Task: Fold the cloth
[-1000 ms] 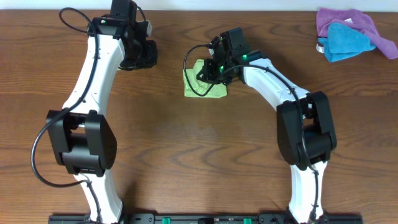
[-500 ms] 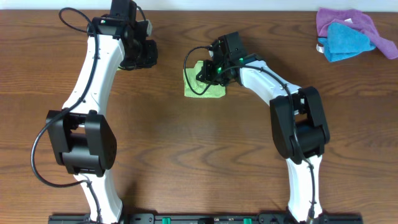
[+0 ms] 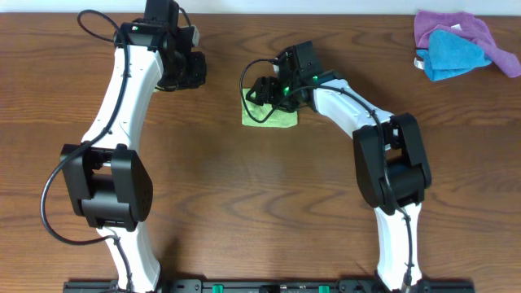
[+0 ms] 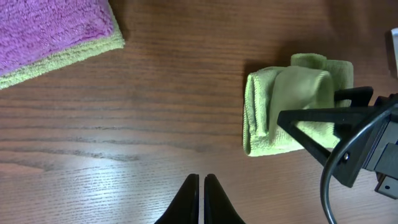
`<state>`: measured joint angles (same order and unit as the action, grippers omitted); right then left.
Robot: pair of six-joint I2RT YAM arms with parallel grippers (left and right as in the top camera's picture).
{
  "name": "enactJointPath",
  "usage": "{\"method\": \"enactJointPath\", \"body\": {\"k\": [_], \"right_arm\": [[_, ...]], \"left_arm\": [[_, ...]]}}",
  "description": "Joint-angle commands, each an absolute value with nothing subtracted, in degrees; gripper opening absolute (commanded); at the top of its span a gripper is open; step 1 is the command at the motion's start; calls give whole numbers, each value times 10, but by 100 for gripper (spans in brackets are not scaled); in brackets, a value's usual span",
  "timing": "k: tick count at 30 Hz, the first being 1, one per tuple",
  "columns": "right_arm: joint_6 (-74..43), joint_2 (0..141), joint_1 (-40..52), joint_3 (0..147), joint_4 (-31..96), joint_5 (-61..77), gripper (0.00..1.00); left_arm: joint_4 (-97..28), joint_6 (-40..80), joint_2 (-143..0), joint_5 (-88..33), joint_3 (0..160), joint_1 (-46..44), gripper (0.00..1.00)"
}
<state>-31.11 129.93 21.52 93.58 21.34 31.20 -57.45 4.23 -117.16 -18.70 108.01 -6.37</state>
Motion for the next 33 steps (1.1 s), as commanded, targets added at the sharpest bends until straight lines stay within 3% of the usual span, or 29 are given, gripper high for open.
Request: {"method": "enactJointPath", "body": {"k": [1, 4, 33], "right_arm": [[-313, 1304, 218, 945, 215, 320, 81], [-313, 1304, 218, 946, 214, 332, 99], [-312, 1299, 206, 1023, 284, 380, 99]], "left_arm": [[-574, 32, -1160, -190, 1077, -57, 6], [-573, 32, -1160, -191, 1077, -52, 6], [-561, 30, -1160, -198, 1077, 27, 6]]}}
